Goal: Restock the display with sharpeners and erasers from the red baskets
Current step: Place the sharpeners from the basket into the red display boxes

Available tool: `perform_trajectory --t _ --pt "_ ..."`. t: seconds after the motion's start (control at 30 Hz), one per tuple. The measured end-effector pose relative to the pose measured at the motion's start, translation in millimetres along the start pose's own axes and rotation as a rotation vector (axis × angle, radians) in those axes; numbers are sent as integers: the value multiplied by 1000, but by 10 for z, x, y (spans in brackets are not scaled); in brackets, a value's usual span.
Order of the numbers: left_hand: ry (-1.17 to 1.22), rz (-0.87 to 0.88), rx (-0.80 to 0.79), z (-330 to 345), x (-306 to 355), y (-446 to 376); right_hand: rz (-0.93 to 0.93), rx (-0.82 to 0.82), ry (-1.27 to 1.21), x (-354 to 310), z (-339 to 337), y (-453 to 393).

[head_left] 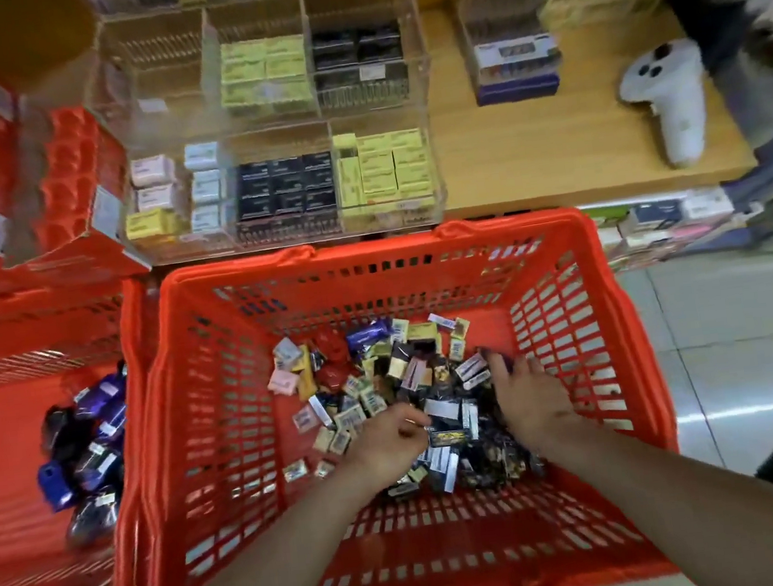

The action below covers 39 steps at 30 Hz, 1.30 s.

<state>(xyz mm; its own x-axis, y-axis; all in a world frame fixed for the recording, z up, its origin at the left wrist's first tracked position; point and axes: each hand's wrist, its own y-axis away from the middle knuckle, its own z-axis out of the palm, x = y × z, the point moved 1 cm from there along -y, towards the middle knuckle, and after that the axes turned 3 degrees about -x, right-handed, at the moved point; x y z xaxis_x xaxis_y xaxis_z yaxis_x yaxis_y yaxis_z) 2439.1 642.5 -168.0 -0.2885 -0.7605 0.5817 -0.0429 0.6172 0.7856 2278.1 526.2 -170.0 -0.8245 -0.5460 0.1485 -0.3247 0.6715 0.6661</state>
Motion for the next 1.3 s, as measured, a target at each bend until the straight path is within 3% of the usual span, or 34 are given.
perform_trajectory --t 0.1,0.13,0.2,0.27,0.37,0.43,0.53,0.63,0.7,0.83,0.9,1.0,1.17,1.23,1.3 --pt "68 -36 27 5 -7 -10 -1 128 -25 9 81 50" --pt "114 -49 30 3 -3 -12 24 147 -118 -6 87 74" --pt "269 -73 21 9 31 -6 87 147 -543 -27 79 121" --pt "490 -90 8 53 89 28 60 63 -938 -98 59 164" --pt "764 -121 1 165 164 59 -156 -56 -1164 -313 1 328" --pt "845 -121 85 193 150 61 -283 -171 -1332 -387 -20 405" --pt "885 -158 229 94 47 66 -362 -217 -1163 -273 -8 394" --pt "912 -221 259 -84 -104 91 -148 -34 -929 29 -29 271" --pt "835 -217 275 -238 -222 123 -35 -8 -841 179 -20 207" --pt "791 -213 326 -510 -453 205 11 -331 -690 86 122 177" --pt "782 -244 353 -592 -559 238 50 -370 -656 -118 208 149" --pt "729 -288 318 -638 -678 318 149 -249 -693 -364 257 69" --pt "595 -386 267 -618 -849 456 -52 -140 -667 -326 286 68" --pt "535 -400 282 -609 -896 479 -8 -158 -653 -288 233 70" --pt "559 -364 303 -622 -909 474 44 -30 -567 -361 91 61"
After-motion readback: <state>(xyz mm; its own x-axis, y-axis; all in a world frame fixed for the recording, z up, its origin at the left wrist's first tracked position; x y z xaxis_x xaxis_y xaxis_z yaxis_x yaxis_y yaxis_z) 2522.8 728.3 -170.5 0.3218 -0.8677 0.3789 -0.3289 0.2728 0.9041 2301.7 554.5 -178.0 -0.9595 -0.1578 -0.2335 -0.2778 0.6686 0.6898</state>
